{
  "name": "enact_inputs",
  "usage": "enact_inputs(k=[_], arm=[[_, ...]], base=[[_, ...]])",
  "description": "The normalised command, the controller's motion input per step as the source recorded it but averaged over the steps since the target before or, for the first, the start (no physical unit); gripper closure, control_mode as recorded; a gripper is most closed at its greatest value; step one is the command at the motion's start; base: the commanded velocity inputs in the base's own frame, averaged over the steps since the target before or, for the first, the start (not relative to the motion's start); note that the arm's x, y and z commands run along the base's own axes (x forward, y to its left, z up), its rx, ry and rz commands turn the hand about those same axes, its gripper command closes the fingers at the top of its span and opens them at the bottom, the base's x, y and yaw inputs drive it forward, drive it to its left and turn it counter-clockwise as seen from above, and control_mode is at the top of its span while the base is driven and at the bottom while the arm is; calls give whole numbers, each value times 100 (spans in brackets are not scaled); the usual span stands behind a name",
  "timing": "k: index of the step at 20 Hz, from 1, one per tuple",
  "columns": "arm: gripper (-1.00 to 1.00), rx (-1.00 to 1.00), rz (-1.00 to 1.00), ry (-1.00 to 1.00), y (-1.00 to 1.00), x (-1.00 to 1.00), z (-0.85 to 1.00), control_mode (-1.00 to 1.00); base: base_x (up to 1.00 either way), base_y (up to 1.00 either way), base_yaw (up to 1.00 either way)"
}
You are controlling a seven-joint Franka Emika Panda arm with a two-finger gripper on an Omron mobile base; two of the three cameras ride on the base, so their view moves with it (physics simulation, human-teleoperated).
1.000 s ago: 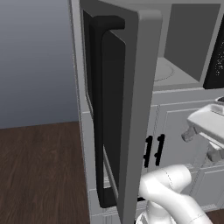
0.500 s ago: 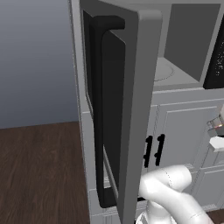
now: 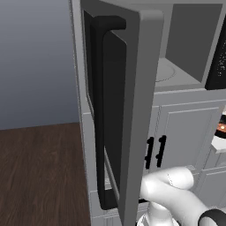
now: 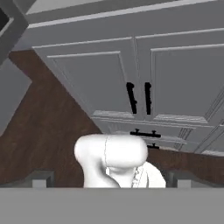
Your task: Open the microwave, place the bowl with waffle inside the microwave, then close the microwave door and turn it on.
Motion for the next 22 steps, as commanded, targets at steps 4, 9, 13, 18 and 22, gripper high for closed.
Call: enact_inputs(k=[4,9,13,18,22], arm=[[-100,-2,-50,18,-100,44,-82,-100],[-100,5,-46,10,-100,48,-66,-100],[-100,12,-37,8,-94,45,-14,-100],[-100,0,-14,17,-43,73,-3,-100],[-100,11,-23,18,-67,74,-31,-100]], base=[[0,0,0],[0,0,0],[0,0,0],[0,0,0],[0,0,0]])
